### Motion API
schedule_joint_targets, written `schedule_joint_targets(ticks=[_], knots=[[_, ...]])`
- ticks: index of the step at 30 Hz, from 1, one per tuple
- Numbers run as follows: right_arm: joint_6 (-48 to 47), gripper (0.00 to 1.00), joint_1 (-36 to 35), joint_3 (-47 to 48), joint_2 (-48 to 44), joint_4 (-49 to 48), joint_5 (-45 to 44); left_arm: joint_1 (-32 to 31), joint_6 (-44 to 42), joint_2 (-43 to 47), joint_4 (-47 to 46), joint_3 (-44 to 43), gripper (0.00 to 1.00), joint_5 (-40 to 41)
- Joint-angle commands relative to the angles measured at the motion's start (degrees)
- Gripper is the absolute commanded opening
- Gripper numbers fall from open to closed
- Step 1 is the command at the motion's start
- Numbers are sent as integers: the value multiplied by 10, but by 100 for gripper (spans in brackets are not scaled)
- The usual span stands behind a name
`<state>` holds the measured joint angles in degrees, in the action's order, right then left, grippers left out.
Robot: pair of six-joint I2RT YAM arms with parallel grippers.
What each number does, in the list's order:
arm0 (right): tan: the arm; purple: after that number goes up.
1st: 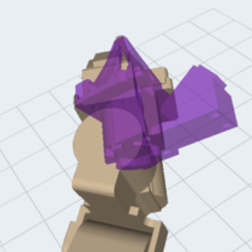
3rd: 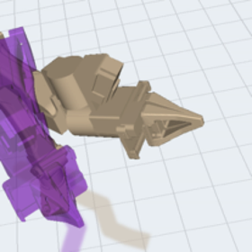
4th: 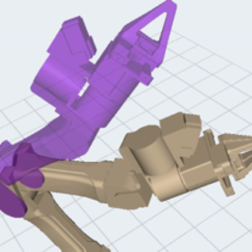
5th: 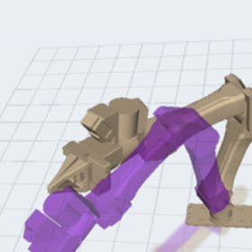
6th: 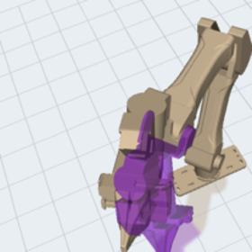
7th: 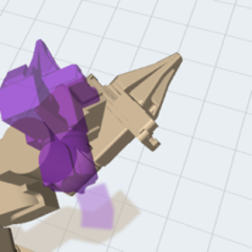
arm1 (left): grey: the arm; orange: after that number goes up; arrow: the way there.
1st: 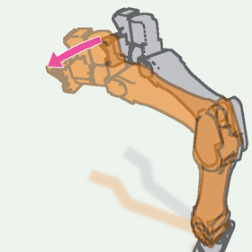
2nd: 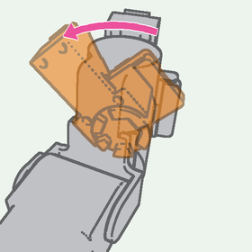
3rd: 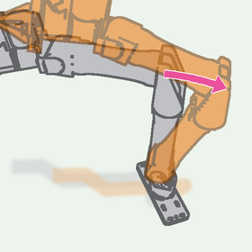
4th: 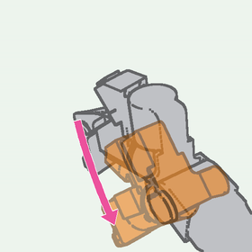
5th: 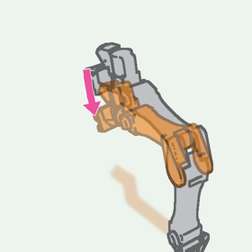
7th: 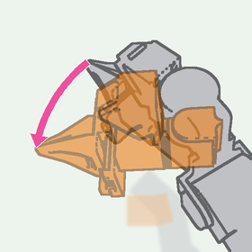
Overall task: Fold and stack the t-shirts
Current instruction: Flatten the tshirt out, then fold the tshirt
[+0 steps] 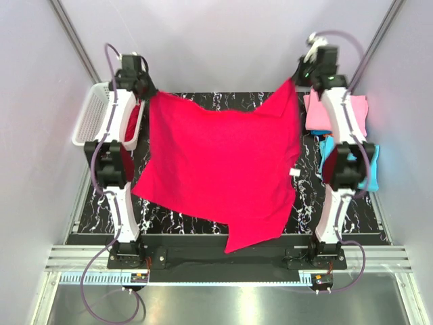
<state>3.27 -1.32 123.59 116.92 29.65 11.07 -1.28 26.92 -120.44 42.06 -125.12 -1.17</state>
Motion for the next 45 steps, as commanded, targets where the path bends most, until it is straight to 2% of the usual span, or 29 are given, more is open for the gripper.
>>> schedule_joint_targets(ticks=[1, 3, 7, 12, 16, 23, 34, 40, 45], knots=[[24, 0, 2, 63, 75, -6, 68, 1, 15, -49, -59, -34, 0, -8], [29, 0, 3, 103, 147, 9, 84, 0, 16, -78, -79, -34, 0, -9], [41, 0, 3, 253, 246, 49, 122, 1, 30, -141, -125, -57, 0, -26], [47, 0, 2, 286, 278, 58, 122, 1, 27, -172, -175, -45, 0, -54], [47, 0, 2, 253, 267, 53, 125, 1, 24, -172, -197, -31, 0, -48], [53, 0, 2, 185, 224, 54, 114, 3, 40, -149, -175, -2, 0, 2], [69, 0, 1, 18, 71, 51, 61, 7, 74, -79, -143, 61, 0, 76], [79, 0, -1, -63, -7, 45, 58, 9, 81, -44, -136, 87, 0, 97], [78, 0, -4, -149, -76, 33, 53, 10, 95, -13, -129, 125, 0, 147]])
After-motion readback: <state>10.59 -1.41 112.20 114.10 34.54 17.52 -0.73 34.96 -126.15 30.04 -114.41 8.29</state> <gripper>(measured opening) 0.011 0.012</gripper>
